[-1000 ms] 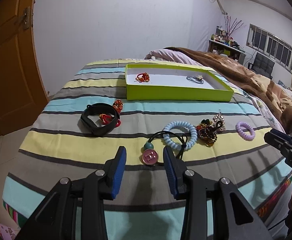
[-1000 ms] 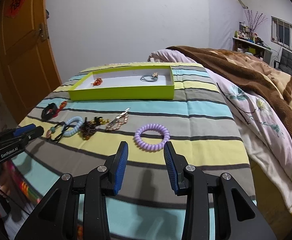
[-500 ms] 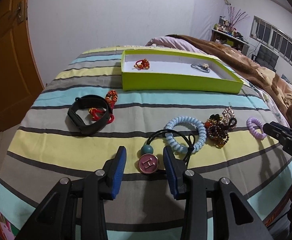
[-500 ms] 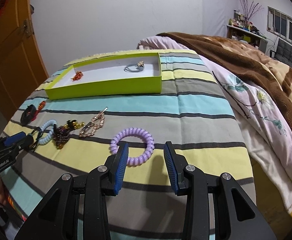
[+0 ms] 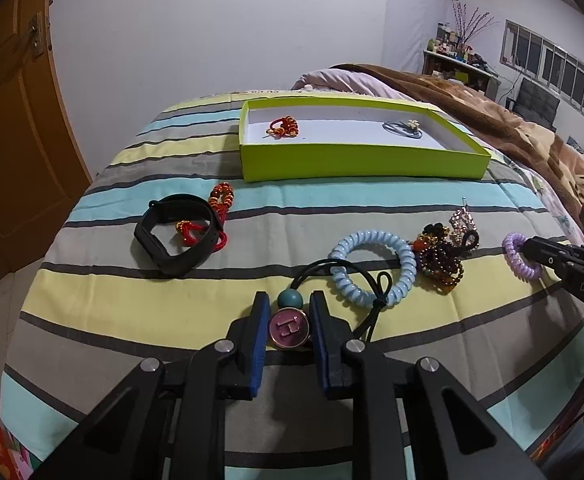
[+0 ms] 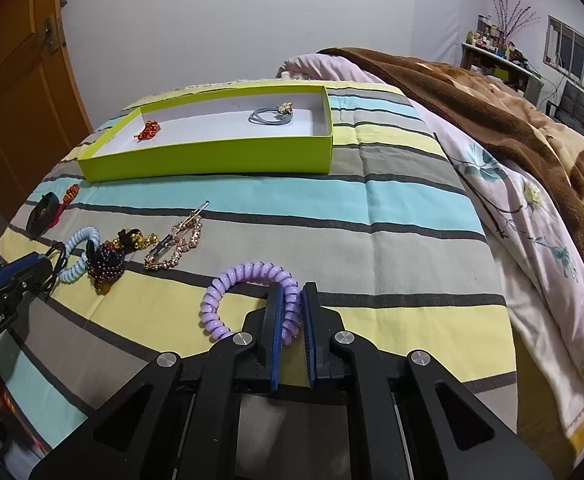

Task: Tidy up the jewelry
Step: 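Grasp the purple coil hair tie with the right tool while the left tool grasps the pink-button hair tie, then carry both held hair ties into the green box and open both tools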

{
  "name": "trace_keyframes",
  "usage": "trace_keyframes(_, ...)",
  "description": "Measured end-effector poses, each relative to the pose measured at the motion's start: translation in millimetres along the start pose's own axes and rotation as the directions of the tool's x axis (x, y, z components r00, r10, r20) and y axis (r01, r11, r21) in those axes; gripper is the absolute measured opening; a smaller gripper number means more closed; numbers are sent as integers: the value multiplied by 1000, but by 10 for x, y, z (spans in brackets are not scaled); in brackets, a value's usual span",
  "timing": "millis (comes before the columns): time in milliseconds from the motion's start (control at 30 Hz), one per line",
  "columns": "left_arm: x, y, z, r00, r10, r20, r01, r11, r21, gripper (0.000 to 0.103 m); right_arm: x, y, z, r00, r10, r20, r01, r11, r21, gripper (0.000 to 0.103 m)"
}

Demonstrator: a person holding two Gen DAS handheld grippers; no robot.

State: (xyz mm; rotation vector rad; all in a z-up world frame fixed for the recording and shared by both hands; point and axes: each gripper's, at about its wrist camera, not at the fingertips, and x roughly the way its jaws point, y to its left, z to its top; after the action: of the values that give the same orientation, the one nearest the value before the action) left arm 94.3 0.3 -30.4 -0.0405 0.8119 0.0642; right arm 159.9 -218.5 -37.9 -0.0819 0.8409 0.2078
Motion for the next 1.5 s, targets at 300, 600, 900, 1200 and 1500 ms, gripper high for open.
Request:
trace_keyframes(300, -115, 7, 23, 999, -32, 29, 32, 999, -3, 21, -156, -34, -6, 999, 20, 48, -22, 999, 28, 9)
trace_keyframes(600, -252, 15, 91, 997, -49, 67, 50, 999, -9, 21, -300, -35, 27, 995, 45, 91, -49, 998, 41, 9)
trace_keyframes(900, -309, 16, 231, 993, -73, 95, 75, 997, -9, 21, -370, 25, 172, 990, 65, 123, -68, 998, 17, 9)
trace_keyframes(1200, -406, -7, 445, 984, -99, 149, 98, 995, 15, 21, -401, 105, 353, 985, 77, 156, -75, 997, -18, 9)
trace_keyframes(1500, -341, -39, 806, 973, -109, 205, 102, 994, 46, 21, -287, 133, 643, 981, 89, 174, -83, 996, -37, 9)
